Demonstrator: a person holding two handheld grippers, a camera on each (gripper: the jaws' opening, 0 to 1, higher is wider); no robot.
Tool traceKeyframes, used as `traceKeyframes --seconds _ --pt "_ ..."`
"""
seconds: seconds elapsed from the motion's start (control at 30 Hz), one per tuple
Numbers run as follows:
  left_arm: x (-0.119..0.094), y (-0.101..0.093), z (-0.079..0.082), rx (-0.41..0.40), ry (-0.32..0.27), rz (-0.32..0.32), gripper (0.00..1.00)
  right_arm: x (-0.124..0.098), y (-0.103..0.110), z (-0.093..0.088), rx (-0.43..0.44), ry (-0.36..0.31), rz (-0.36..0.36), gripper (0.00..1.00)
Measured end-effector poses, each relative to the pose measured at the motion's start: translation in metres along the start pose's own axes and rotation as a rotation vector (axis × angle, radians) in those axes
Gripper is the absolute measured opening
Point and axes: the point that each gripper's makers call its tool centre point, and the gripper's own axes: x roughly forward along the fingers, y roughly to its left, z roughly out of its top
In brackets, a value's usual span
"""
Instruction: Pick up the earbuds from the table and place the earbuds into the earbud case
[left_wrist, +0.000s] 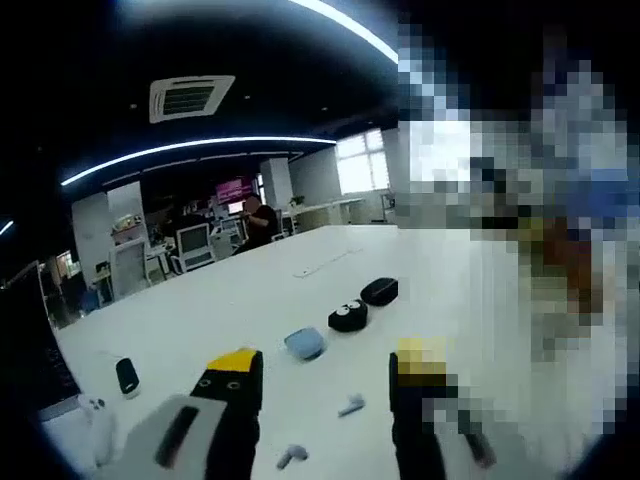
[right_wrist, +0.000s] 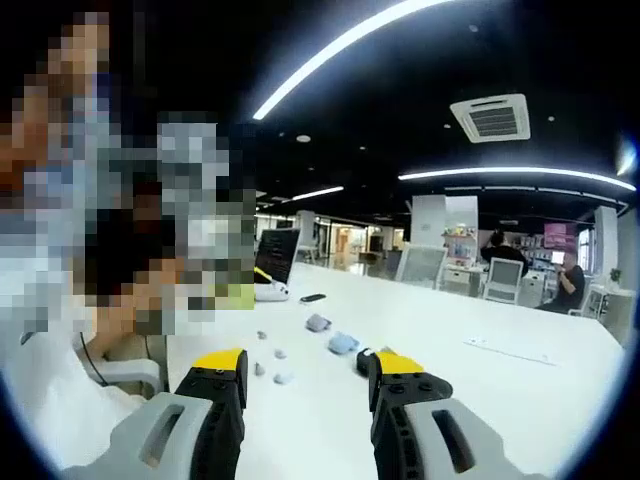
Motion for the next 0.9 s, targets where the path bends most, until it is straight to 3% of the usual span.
traceKeyframes --seconds 0.17,0.27,0.33,0.37,0.5,0.67,0.73,0.8,0.9 --pt "0.027 0.005 -0.006 0.01 0.052 -0.075 0.56 -0.002 -0.003 -0.003 0.004 0.007 -0.004 0.47" --pt "0.045 0.001 -0.003 0.119 0.046 -0.126 0.54 -0.002 -0.004 -0.003 0.005 0.009 -0.006 0.47" --pt "0.064 -0.001 -0.006 0.273 0.093 -0.12 0.52 -0.003 -0.005 -0.004 0.004 0.011 -0.005 0.47" --pt "0.071 -0.005 -0.01 0.311 0.125 -0.139 0.52 -0.003 -0.005 -0.004 0.003 0.012 -0.006 0.47" --pt "0.1 -0.016 -0.017 0.374 0.183 -0.217 0.52 -0.001 -0.005 -0.007 0.004 0.019 -0.004 0.47" --pt "0.123 -0.007 -0.027 0.433 0.255 -0.202 0.47 -0.001 -0.001 -0.007 0.002 0.025 0.006 0.47" --pt "0.134 0.004 -0.042 0.494 0.345 -0.186 0.45 -0.002 0.002 -0.005 -0.001 0.022 0.011 0.47" --pt "0.14 0.007 -0.051 0.525 0.397 -0.189 0.45 -0.002 0.003 -0.003 -0.004 0.017 0.016 0.47" --pt "0.149 0.008 -0.054 0.509 0.416 -0.214 0.37 -0.001 0.003 -0.003 -0.006 0.018 0.016 0.47"
